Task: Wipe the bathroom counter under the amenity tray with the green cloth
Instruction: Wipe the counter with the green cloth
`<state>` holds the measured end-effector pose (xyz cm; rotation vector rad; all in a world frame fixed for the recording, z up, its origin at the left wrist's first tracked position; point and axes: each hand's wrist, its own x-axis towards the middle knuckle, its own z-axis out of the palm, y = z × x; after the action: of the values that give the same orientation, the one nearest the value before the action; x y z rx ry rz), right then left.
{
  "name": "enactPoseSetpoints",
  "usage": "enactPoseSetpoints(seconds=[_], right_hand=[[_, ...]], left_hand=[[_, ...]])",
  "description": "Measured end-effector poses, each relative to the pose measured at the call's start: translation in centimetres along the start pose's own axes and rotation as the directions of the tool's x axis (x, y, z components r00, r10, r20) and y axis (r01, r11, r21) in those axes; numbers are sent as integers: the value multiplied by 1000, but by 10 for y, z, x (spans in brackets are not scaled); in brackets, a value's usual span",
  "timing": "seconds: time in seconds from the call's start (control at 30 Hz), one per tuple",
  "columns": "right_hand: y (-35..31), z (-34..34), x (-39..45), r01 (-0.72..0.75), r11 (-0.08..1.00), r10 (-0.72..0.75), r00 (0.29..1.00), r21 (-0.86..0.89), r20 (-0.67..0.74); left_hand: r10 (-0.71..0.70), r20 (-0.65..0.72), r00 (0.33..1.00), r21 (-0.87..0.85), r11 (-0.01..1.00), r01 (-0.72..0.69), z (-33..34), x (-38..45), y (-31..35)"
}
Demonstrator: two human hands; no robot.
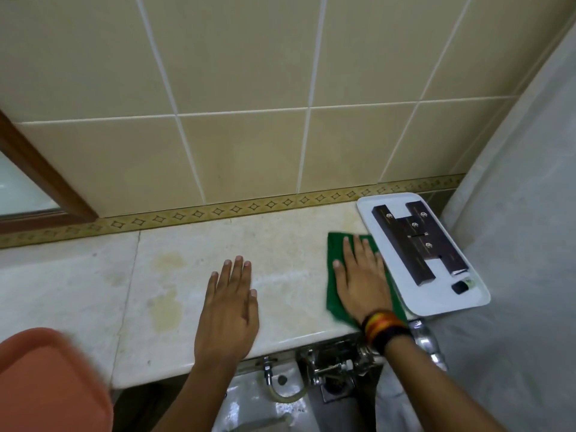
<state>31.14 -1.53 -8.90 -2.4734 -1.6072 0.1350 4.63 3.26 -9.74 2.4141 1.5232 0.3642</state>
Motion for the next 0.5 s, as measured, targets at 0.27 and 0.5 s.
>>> enactPoseSetpoints(seconds=[0.27,0.5], right_hand=[[-96,19,67,49,998,-48,999,33,-16],[-83,4,-6,105,861,-98,994,499,-40]], left_hand=[[7,-21,1000,-19,1000,-7,3,2,-4],[-100,-105,989,-297,953,65,-5,-8,1]])
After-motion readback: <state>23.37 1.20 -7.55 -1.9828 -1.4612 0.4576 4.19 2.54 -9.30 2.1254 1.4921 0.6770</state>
